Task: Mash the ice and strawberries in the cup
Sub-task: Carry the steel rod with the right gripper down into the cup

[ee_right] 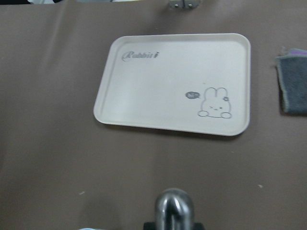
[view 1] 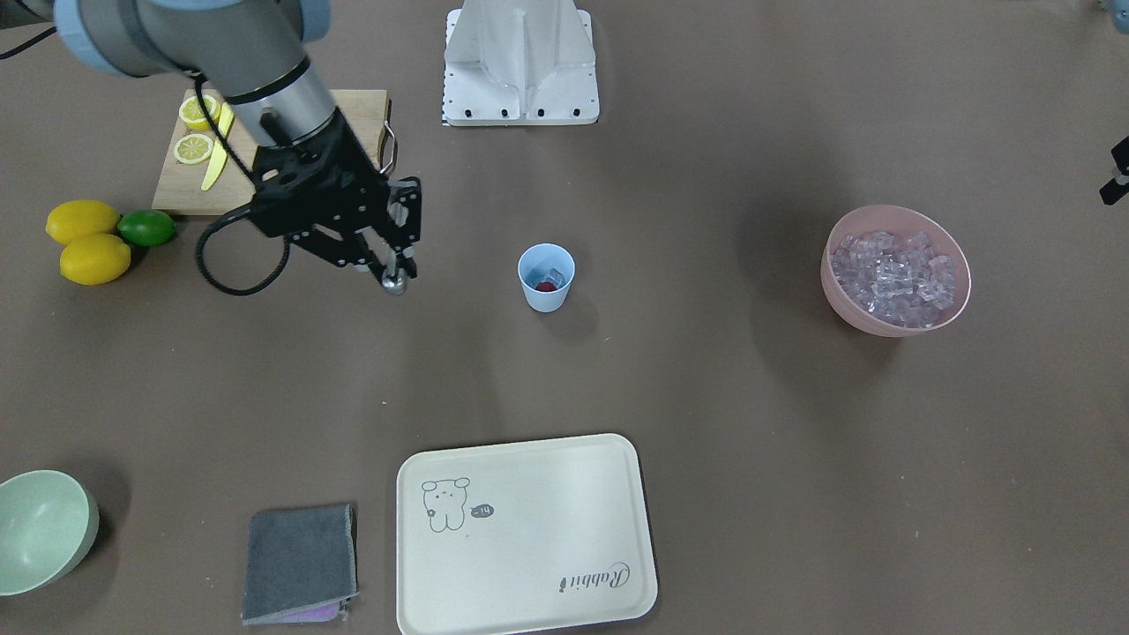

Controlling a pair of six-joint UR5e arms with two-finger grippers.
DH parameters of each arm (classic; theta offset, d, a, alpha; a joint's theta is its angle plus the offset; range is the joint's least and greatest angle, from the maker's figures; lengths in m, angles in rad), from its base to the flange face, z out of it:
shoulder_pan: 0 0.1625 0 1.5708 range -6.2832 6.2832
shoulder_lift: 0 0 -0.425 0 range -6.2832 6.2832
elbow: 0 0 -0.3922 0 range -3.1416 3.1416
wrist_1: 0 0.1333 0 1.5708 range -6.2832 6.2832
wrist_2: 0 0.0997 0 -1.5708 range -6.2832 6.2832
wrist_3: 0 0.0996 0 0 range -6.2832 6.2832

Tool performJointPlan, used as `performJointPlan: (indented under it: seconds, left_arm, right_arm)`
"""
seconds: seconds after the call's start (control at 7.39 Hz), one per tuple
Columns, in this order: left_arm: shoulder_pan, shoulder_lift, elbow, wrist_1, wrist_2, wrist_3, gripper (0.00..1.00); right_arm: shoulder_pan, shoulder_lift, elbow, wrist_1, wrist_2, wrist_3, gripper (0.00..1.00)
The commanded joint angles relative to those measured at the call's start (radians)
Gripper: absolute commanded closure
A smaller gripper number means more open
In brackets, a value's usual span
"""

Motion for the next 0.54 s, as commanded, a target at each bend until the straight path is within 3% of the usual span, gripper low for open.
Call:
performJointPlan:
  seconds: [0.0,0.41]
  left_arm:
    - [-0.004,0.007,0.045,0.004,0.009,0.118,0.03]
    - [-0.009,0.011,0.045,0.005,0.01,0.12,0.03]
  right_arm:
    - [-0.203,0.06,-0.015,0.105,-0.304,0.027,1.0]
    - [-0.272,0.053,-0.057,0.303,-0.547,-0.033,1.0]
